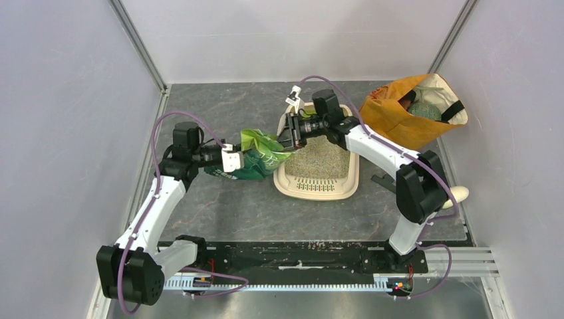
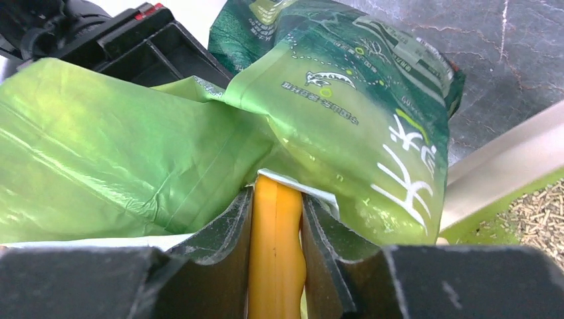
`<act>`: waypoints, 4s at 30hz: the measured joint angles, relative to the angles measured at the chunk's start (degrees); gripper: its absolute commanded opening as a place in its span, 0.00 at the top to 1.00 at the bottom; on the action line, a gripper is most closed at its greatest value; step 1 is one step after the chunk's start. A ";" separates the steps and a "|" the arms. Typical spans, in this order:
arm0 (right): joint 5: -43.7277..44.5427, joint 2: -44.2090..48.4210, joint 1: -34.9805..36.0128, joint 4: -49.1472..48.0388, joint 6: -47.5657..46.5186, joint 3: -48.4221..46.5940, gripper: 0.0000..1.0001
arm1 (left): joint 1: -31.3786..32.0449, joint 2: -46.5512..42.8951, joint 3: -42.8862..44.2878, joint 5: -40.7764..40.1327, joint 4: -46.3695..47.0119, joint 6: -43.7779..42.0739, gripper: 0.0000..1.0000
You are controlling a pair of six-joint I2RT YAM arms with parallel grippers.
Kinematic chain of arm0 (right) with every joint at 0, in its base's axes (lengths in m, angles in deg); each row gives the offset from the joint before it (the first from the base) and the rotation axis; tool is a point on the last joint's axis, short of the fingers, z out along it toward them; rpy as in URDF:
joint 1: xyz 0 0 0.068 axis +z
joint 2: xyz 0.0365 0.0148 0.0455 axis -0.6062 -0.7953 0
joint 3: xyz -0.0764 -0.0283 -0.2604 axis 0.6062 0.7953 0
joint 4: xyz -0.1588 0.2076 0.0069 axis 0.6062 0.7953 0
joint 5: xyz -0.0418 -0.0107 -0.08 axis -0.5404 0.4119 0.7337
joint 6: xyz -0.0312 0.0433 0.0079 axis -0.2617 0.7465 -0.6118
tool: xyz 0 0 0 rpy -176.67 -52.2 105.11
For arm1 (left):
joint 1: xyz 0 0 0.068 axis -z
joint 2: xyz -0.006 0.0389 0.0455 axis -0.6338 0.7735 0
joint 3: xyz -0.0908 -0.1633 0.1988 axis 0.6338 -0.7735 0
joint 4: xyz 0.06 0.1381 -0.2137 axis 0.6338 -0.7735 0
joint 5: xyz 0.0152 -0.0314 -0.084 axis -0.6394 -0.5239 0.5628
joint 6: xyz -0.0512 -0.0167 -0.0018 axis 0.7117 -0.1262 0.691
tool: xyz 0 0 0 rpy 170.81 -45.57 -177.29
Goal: Fill the litter box with clean litter
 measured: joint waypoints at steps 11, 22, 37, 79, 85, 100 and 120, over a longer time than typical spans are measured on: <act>-1.09 11.82 -6.45 -5.62 6.78 10.10 1.00 | -1.97 1.03 0.15 2.58 8.28 13.29 0.98; -4.13 18.01 -12.33 -11.93 13.73 19.17 1.00 | -2.86 4.11 0.61 3.39 10.62 19.47 0.98; -9.53 26.16 -21.81 -15.19 17.33 25.53 1.00 | -3.19 7.96 2.21 2.84 10.56 20.26 0.98; 12.00 26.23 -31.74 33.64 -24.35 8.11 1.00 | -5.16 8.39 3.17 -1.05 7.58 23.52 0.98; 35.04 26.16 -15.45 38.93 -36.02 4.55 1.00 | -7.08 7.85 3.15 -1.62 8.46 27.28 0.98; 50.38 30.49 -2.84 38.38 -41.57 0.50 1.00 | -14.23 4.79 2.38 -3.26 15.13 38.60 0.98; 73.72 1.09 24.61 14.56 -19.85 -8.24 0.98 | -23.82 8.76 2.10 -14.78 30.29 54.71 0.98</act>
